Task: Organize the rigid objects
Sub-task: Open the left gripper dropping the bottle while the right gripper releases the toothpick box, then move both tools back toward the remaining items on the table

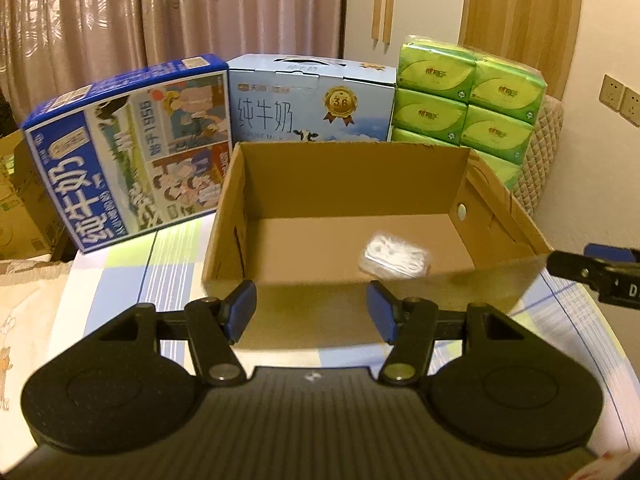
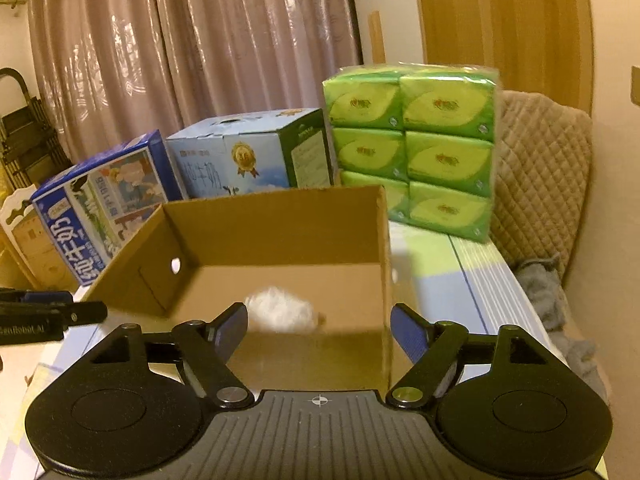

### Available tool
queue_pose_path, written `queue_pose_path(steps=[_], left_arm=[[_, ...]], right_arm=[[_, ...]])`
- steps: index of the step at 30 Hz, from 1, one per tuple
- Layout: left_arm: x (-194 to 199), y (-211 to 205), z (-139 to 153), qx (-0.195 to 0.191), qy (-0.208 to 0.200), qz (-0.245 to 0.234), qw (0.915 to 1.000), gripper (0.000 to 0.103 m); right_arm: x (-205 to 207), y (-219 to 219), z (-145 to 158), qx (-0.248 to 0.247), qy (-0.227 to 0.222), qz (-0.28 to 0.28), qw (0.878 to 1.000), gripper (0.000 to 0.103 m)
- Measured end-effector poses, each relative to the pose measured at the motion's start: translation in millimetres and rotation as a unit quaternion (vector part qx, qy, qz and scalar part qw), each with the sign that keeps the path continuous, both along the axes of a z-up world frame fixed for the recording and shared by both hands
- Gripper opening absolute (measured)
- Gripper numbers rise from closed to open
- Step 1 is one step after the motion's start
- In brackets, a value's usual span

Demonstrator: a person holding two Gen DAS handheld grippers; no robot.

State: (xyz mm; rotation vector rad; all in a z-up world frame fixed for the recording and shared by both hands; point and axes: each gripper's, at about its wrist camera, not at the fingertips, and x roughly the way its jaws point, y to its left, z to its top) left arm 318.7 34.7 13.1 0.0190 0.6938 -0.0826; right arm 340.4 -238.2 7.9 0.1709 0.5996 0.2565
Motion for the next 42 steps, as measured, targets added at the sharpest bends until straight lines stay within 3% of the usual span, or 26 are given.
queue_pose_path(steps=[15, 19, 29, 34, 42], left_arm=[[-132.8, 12.6, 5.4, -0.020, -0.006, 0.029, 0.9994, 0.058], [-163.3, 17.1, 1.1, -0.008, 0.001, 0.033, 0.9994, 0.059], [-226.4, 7.2, -21.8, 0.013, 0.010, 0.030, 0.9994, 0.075], [-238.1, 5.3, -38.5, -0.003, 0.037, 0.021, 0.9991, 0.077], [-235.2, 8.3, -52.6, 0.004, 0.054, 0.011, 0.9985, 0.079]], right_arm=[[-145.8, -14.7, -8.9, 0.025, 0.029, -0.012, 0.999, 0.076], [-181.8, -15.1, -10.7, 0.024, 0.033, -0.013, 0.999, 0.076], [-257.3, -20.0, -23.6, 0.013, 0.029, -0.026, 0.999, 0.076], [-272.7, -18.5, -39.2, 0.001, 0.052, -0.015, 0.999, 0.076], [-267.3, -15.5, -46.9, -0.022, 0.055, 0.010, 0.998, 0.076]])
